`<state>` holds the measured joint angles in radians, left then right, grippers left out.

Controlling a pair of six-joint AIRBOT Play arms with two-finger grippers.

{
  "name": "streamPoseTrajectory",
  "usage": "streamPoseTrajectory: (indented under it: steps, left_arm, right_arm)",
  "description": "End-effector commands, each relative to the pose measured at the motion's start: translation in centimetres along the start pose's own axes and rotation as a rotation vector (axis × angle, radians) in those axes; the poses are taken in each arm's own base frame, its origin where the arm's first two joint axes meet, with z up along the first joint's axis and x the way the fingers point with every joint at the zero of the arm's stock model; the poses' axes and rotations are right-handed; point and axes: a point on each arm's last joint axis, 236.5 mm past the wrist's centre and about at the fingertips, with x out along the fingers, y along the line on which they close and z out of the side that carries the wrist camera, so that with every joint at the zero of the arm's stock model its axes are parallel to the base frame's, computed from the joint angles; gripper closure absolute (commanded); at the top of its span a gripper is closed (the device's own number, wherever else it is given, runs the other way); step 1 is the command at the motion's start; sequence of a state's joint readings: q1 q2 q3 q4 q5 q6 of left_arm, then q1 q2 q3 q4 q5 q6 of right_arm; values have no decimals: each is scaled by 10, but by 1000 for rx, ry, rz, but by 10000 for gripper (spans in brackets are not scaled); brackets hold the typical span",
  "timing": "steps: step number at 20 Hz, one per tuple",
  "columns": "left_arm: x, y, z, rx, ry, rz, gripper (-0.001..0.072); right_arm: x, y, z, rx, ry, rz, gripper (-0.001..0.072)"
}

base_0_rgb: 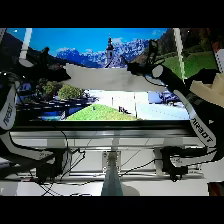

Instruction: Fold the clothes and pants, and hang the long-sleeved shirts on hangers.

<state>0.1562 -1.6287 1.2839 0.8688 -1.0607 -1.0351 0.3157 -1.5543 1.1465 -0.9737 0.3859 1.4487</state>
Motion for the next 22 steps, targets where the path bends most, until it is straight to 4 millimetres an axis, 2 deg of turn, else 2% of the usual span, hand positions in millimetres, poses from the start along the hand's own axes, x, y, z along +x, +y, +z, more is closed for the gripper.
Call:
streamPoseTrajectory:
  steps: [1,5,8,11,13,15,16,18,20,22]
  left_arm:
    - [-66,-18,-6,147,73,112,698]
    - [-142,-77,-14,255,-9,115,698]
    - [-178,-103,-14,243,-104,132,697]
    - [-194,-118,-14,261,-153,125,696]
    - [-194,-118,-13,259,-151,123,696]
    - [-187,-119,-12,248,-143,97,696]
    - [-183,-122,-11,237,-136,71,696]
    - [-169,-128,-9,227,-119,24,696]
    - [-148,-135,-12,245,-70,-1,697]
    - [-122,-150,-11,278,-42,-28,697]
  right_arm:
    - [10,56,-26,-90,18,72,699]
    - [31,131,-72,-138,132,178,699]
    - [46,201,-112,-169,215,278,699]
    - [49,269,-167,-185,324,379,699]
    - [39,306,-199,-213,357,434,699]
    - [29,326,-212,-292,342,460,699]
    - [28,325,-212,-357,329,450,699]
    - [33,299,-193,-494,312,378,699]
    - [36,253,-157,-537,324,276,699]
    - [34,190,-113,-512,355,158,699]
